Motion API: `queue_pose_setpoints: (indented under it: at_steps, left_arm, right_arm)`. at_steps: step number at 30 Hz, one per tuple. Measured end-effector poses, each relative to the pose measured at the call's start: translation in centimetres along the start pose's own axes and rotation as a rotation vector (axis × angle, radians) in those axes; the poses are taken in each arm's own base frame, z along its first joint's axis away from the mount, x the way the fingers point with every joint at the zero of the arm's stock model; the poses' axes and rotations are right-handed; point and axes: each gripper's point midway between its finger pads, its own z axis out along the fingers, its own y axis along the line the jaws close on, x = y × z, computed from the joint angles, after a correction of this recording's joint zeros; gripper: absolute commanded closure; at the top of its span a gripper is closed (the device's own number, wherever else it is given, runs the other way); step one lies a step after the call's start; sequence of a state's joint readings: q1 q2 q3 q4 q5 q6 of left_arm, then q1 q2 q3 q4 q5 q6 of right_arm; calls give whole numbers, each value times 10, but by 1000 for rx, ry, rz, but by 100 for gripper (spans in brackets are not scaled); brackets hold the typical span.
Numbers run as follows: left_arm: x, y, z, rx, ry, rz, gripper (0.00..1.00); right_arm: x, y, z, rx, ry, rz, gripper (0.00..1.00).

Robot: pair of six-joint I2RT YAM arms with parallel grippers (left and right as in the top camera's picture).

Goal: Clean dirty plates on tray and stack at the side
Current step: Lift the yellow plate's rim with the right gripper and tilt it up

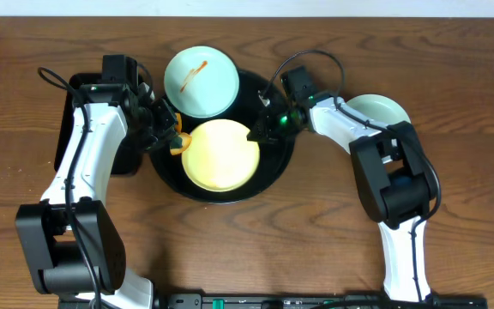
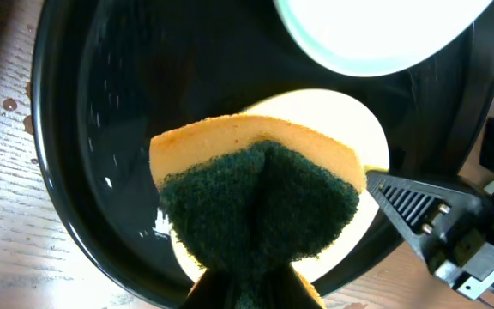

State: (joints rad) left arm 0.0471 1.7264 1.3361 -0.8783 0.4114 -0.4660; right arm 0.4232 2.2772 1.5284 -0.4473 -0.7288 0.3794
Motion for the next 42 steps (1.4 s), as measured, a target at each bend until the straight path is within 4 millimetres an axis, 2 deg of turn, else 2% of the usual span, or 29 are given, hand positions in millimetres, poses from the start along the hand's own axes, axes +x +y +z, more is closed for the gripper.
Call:
queue_pose_setpoints:
  at_steps: [5,15,22,25,28,34,36,39,42]
  left_arm:
    - [0,0,0,0,0,1,92]
    - [0,0,0,0,0,1,92]
    - [0,0,0,0,0,1,92]
    - [0,0,0,0,0,0,92]
    - [0,0,0,0,0,0,92]
    - [-2,3,0,-16,-10,0,92]
    - [-2,4,0,-21,-13,1,92]
    - [-2,4,0,-22,-14,0,92]
    - [-2,4,0,-22,-14,1,92]
  right_arm:
    - [7,3,5,-15,25,11,99]
    - [7,3,5,-13,24,0,99]
    - [4,-1,-4,95,-19,-46,99]
    - [-2,-7,-20,210,-71,-77,99]
    - [-13,-6,-47,318,-147,-124,99]
    - [-43,25,-119,476,-360,-254,99]
    - [-48,33,-138,527,-413,-287,99]
    - [-52,39,-155,611,-470,-329,99]
    - [-52,47,-160,699,-500,-377,99]
